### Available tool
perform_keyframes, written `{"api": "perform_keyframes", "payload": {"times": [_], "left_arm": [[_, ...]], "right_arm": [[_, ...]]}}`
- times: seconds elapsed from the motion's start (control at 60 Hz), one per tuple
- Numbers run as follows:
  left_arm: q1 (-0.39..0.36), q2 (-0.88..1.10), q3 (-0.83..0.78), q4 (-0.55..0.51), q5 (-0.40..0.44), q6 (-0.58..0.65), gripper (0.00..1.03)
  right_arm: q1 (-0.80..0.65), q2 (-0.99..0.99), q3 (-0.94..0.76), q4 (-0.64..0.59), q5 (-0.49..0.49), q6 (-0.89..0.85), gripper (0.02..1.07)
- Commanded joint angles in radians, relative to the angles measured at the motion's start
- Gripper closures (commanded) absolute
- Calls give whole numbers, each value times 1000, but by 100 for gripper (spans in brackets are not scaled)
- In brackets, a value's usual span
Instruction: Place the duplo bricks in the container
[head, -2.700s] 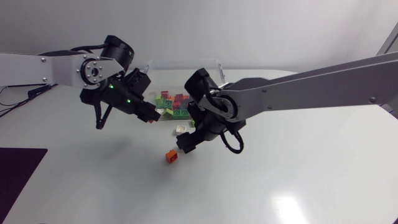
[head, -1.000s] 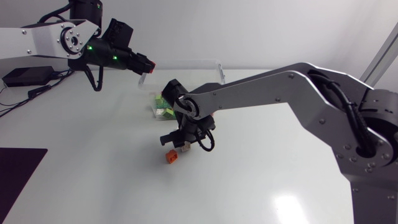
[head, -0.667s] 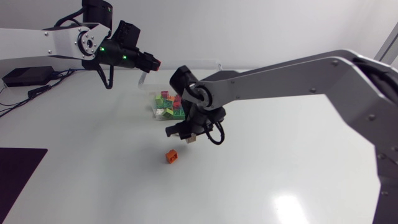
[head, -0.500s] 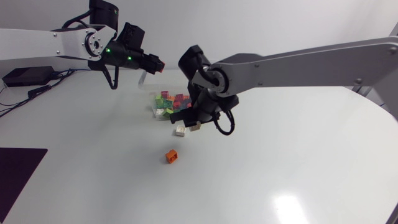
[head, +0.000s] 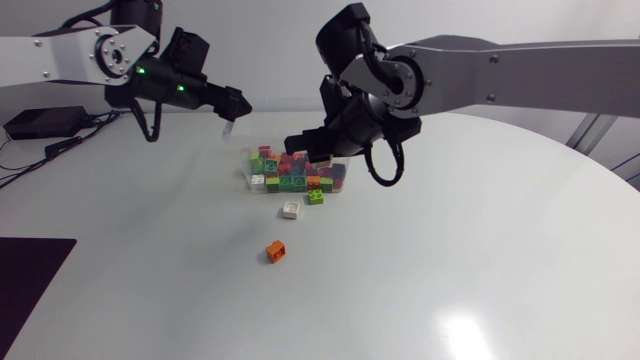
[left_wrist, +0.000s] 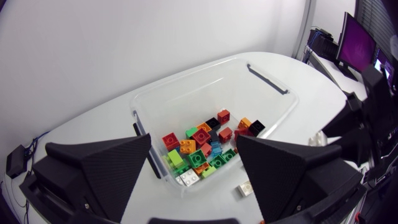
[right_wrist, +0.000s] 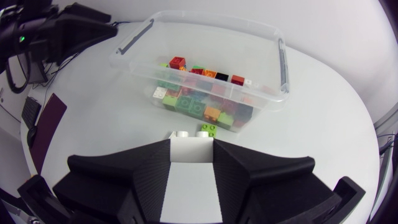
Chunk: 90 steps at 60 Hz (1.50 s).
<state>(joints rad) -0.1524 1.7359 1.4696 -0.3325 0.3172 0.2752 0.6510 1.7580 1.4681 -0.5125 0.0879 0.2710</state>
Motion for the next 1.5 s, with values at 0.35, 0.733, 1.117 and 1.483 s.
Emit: {"api": "perform_keyframes", "payload": {"times": [0.35,0.733,1.117,1.483], "left_arm": [[-59,-256,-282,-163,39,180,5],[-196,-193,-400,-223,36,223,6],[-286,-88,-434,-227,-72,225,6],[-320,62,-407,-203,-152,199,7]], "right_arm": [[-65,47,116,144,9,-69,68],[-102,167,204,249,-8,-115,68],[-120,301,345,259,-27,-131,64],[-142,311,386,238,-22,-147,9]]}}
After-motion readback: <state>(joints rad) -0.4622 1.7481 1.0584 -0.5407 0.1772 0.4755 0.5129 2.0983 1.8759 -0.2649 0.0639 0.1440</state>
